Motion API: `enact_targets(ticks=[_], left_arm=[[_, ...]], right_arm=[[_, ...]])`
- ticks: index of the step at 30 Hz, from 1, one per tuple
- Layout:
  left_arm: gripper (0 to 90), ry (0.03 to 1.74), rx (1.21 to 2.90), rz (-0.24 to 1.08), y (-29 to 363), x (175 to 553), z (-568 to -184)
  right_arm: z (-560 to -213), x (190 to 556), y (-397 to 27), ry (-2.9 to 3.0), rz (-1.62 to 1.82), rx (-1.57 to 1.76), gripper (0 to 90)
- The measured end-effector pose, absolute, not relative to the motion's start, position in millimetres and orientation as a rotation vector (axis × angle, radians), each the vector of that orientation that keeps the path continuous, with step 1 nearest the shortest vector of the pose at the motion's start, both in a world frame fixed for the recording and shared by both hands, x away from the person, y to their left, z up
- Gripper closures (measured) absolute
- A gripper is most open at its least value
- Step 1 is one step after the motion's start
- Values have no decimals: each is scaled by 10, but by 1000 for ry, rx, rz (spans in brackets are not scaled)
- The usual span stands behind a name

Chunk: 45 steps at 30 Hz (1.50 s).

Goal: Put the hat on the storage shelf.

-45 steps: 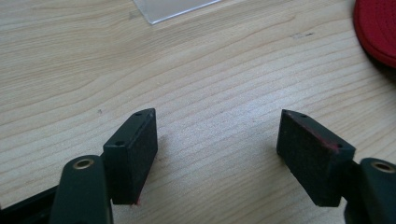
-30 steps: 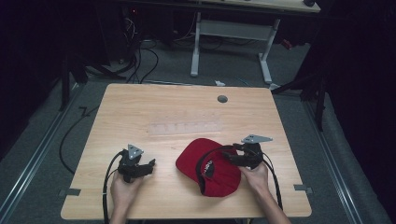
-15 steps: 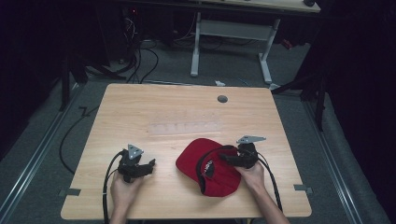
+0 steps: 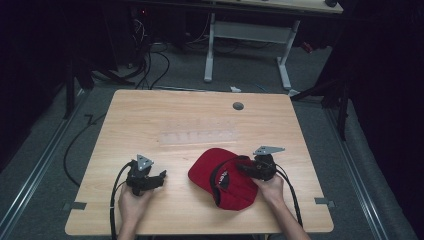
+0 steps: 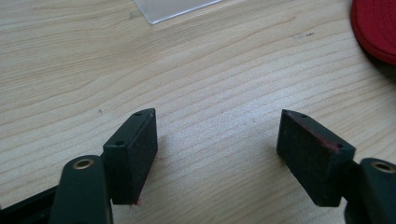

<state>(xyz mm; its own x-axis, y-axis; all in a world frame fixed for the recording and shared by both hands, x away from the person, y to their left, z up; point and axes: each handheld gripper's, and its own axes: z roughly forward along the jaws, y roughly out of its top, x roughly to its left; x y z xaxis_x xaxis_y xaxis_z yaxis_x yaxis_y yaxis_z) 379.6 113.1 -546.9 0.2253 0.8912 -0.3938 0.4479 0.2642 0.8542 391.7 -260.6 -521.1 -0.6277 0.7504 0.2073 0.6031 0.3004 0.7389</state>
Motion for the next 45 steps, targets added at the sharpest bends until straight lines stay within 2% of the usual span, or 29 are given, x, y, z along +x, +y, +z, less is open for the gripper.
enact_targets(ticks=[4,8,28,45], left_arm=[[292,1398,1356,492,1129,3796,-5469],[291,1398,1357,491,1129,3796,-5468],[289,1401,1351,488,1124,3804,-5467],[278,1342,1419,484,1107,3782,-5452]], right_arm=[[-5170,3892,-2614,2393,1262,1250,809],[-5125,3869,-2634,2396,1307,1248,834],[-4943,3807,-2759,2338,1475,1298,848],[-4684,3770,-2852,2300,1521,1319,849]])
